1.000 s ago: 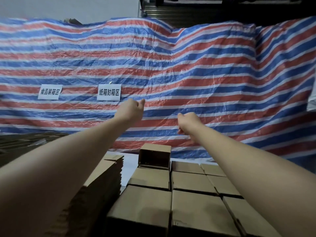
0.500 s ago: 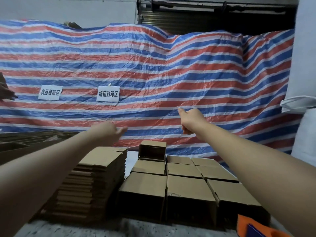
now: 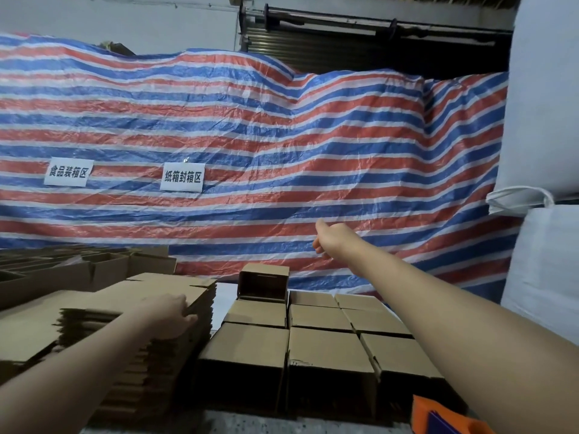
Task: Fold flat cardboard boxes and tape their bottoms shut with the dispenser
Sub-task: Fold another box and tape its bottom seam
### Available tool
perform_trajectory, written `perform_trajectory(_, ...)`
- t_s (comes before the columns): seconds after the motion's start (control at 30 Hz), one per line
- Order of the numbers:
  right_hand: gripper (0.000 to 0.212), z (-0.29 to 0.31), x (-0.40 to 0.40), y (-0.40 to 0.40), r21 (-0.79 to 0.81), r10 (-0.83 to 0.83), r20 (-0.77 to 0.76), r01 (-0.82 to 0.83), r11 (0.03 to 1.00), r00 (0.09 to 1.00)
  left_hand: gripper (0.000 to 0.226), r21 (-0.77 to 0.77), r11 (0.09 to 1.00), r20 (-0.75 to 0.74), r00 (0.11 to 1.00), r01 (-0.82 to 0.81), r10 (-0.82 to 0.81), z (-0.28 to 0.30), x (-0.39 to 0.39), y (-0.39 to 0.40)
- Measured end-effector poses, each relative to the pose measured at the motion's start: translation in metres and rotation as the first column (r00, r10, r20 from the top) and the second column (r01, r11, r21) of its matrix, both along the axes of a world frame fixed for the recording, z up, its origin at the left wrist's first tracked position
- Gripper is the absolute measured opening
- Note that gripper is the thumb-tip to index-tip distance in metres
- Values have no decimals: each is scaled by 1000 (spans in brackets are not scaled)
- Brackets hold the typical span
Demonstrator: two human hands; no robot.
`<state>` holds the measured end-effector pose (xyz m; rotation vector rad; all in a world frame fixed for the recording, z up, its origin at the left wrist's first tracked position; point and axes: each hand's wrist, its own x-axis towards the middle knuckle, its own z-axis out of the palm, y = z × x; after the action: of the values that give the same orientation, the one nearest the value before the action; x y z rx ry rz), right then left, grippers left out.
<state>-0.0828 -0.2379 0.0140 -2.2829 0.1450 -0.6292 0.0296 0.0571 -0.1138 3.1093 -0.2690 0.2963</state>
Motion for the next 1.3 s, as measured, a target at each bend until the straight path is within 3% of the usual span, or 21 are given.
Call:
perform_trajectory(0.17, 63, -6, -1, -1, -18, 3, -46, -3, 1000, 999, 33, 49, 999, 120, 993, 9, -15, -12, -6, -1)
perform_trajectory(0.33, 61, -10, -2, -2, -9, 21, -66, -22, 1000, 998, 25, -106, 993, 308, 951, 61, -26, -9, -15, -5)
perform_trajectory(0.4, 60, -9, -2, -3, -8, 22, -69, -22, 1000, 997, 25, -99, 992, 486, 874, 72, -15, 7, -25, -8)
perform_trajectory(0.47, 62, -7, -2, -3, 3, 31, -59, -31, 1000, 998, 21, -76, 990, 676, 736, 122, -39, 30, -41, -11)
perform_trajectory(0.63, 50, 2, -2, -12, 38, 22, 29, -23, 999, 999, 43, -171, 912, 833, 549, 374, -69, 93, -82, -30)
perform_trajectory(0.7, 50, 8, -5, -19, 56, 9, 59, -12, 998, 998, 48, -255, 828, 836, 544, 500, -71, 116, -95, -41)
perform_trajectory(0.8, 52, 17, -6, -30, 116, -37, 141, 21, 993, 989, 33, -304, 732, 847, 524, 610, -85, 135, -105, -58)
perform_trajectory(1.0, 61, 30, -20, -61, 343, -201, 371, 68, 937, 907, 42, -502, 463, 736, 642, 730, -216, 145, -128, -85)
perform_trajectory(1.07, 65, 29, -28, -75, 406, -256, 380, 88, 909, 889, 40, -550, 393, 698, 664, 737, -268, 144, -133, -93)
perform_trajectory(1.17, 75, 21, -42, -98, 482, -102, 254, -35, 875, 962, 35, -633, 280, 627, 690, 722, -362, 138, -135, -104)
perform_trajectory(1.23, 70, 9, -51, -111, 513, 90, 216, -191, 837, 972, 37, -693, 231, 569, 715, 683, -407, 131, -134, -109)
perform_trajectory(1.3, 58, -7, -62, -120, 503, 127, 230, -230, 834, 965, 38, -738, 221, 510, 742, 638, -435, 118, -129, -112)
